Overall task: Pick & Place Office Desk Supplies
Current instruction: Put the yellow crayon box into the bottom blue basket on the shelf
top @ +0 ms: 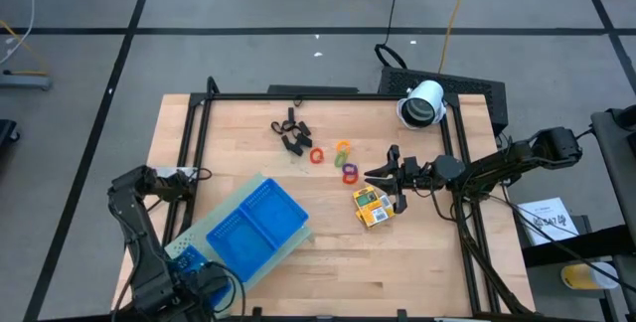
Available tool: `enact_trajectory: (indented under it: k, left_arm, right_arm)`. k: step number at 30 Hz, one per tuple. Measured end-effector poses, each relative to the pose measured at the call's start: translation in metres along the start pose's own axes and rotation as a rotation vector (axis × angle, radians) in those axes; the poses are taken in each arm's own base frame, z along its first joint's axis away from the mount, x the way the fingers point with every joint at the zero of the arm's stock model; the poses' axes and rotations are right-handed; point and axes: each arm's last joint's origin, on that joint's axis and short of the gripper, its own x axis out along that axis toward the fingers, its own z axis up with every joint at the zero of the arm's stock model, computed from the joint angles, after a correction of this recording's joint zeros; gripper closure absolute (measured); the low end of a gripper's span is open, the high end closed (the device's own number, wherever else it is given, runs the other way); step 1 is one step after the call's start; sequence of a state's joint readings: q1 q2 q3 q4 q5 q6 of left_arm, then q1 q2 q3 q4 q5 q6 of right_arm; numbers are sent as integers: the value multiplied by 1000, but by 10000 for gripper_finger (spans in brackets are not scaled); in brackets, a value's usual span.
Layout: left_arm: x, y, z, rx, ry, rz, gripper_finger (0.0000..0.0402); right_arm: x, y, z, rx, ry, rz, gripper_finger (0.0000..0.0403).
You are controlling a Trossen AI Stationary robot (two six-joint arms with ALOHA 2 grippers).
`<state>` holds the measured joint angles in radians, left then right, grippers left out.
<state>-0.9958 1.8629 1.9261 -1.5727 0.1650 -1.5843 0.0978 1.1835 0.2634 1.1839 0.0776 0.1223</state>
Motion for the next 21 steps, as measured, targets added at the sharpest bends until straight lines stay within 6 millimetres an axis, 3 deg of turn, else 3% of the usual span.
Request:
enact_trajectory:
  k: [14, 21]
  left_arm:
    - [-3, 0, 21, 313, -178, 27, 202]
    - [-12, 6, 29, 274, -138, -10, 215]
  right_arm:
    - [0, 0, -1, -1, 7, -1, 344]
    - [0, 0, -1, -1, 7, -1, 344]
